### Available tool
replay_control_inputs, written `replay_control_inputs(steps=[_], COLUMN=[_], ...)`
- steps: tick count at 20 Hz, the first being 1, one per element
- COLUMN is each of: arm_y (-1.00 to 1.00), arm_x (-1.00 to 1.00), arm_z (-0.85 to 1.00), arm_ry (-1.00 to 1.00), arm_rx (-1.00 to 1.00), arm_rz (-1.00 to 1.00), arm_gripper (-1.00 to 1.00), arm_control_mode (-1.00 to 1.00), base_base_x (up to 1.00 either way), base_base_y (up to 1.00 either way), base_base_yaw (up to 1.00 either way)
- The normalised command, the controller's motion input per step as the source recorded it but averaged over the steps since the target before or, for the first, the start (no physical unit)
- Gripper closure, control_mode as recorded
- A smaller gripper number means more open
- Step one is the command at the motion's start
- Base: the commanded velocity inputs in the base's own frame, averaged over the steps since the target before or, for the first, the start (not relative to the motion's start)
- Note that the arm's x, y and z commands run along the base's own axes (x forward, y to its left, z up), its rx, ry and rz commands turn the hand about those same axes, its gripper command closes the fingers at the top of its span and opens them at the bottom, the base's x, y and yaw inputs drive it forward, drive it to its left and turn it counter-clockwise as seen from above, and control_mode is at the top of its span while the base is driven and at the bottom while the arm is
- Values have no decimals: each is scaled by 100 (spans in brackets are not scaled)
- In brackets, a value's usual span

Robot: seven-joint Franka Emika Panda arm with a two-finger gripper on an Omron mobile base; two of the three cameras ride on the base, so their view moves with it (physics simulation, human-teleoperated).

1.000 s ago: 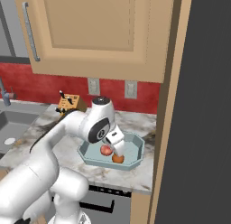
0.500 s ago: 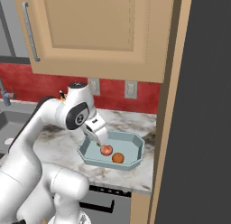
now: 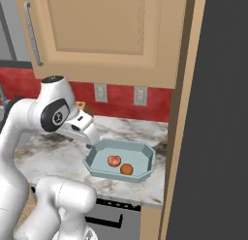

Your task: Pick the tangerine and peach from the fridge and place them inside the tupperware on the counter.

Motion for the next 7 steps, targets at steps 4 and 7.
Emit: replay_control_inputs(steps=[4, 7], arm_y=[41, 36], arm_x=[-50, -58], arm_z=[33, 21], arm_ry=[0, -8], arm_rx=[-4, 0], arm_rz=[28, 26], arm_gripper=[-100, -100], arm_control_mode=[-100, -100], base_base_x=[0, 0], base_base_y=[0, 0], base_base_yaw=[0, 0])
